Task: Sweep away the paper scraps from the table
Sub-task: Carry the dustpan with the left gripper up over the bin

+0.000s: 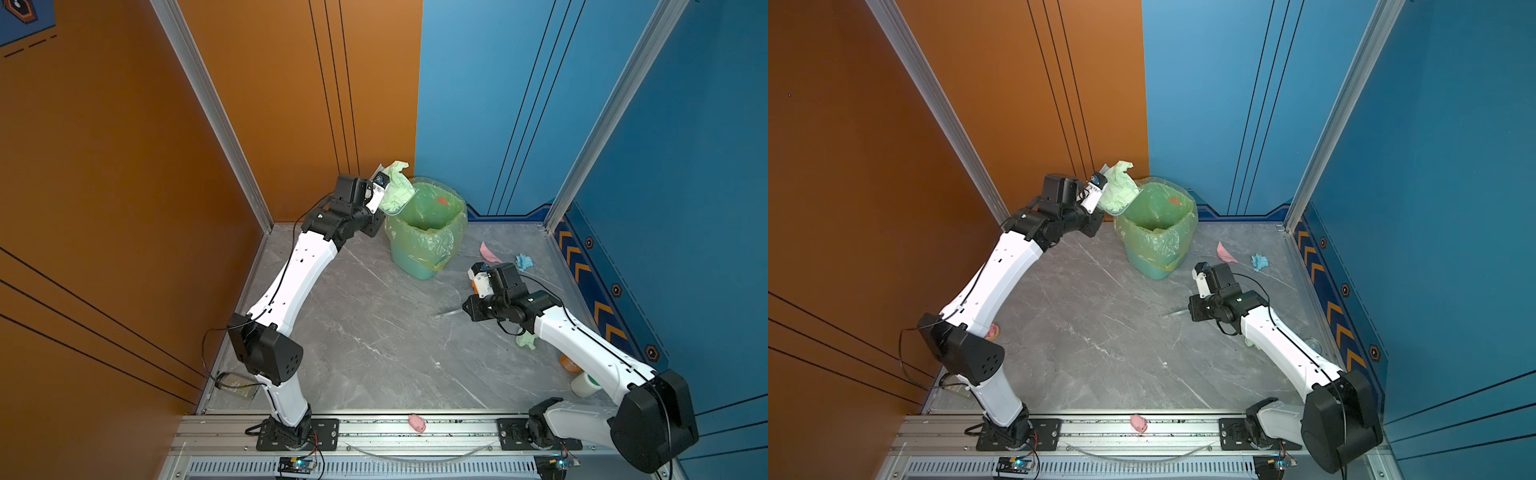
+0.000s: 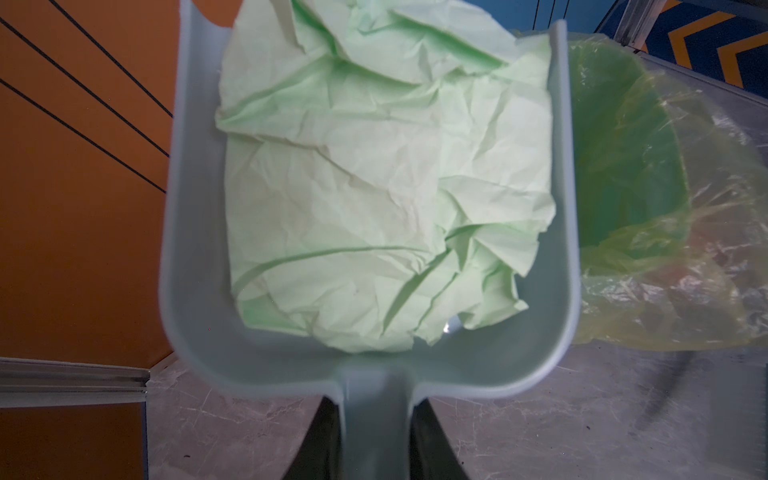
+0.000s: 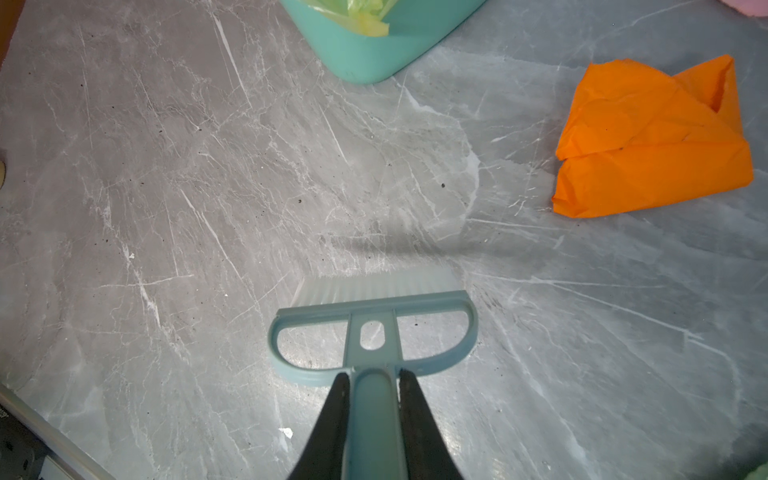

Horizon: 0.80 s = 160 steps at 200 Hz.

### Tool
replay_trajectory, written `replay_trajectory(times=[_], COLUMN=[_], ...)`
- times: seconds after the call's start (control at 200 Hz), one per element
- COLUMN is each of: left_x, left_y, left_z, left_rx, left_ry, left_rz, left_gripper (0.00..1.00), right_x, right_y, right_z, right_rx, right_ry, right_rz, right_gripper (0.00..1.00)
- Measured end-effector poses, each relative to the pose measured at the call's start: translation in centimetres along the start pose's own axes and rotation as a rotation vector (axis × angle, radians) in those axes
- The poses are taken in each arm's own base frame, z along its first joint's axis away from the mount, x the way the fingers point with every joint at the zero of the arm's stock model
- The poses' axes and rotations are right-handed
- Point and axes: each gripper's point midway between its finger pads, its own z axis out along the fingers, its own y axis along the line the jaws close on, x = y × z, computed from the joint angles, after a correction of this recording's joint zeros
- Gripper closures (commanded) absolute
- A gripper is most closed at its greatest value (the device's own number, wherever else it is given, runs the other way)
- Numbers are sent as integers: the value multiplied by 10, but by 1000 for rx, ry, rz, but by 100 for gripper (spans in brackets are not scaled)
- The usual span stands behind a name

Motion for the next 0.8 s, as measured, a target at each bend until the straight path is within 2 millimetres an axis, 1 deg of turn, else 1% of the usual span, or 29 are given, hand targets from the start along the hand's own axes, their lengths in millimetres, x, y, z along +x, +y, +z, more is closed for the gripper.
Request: replay_trajectory(times=[0.24, 0.526, 0.661, 0.801], left_x=[-11, -30, -32, -28], left_y=[-1, -8, -12, -14], left_z=[20, 38, 50, 64], left_rx=[-25, -82, -104, -120], left_ry=[-3, -16, -4, 18], left_rz=[35, 138, 196, 242], left_gripper=[100, 100, 100, 100], right_x=[8, 10, 12, 15], right_y=[-2, -1, -2, -3], right_z=[3, -4, -5, -4], right_rx=[4, -1, -2, -1], right_ry=[16, -5, -10, -5], right_rz=[10, 9, 13, 14], right_gripper=[100, 100, 100, 100])
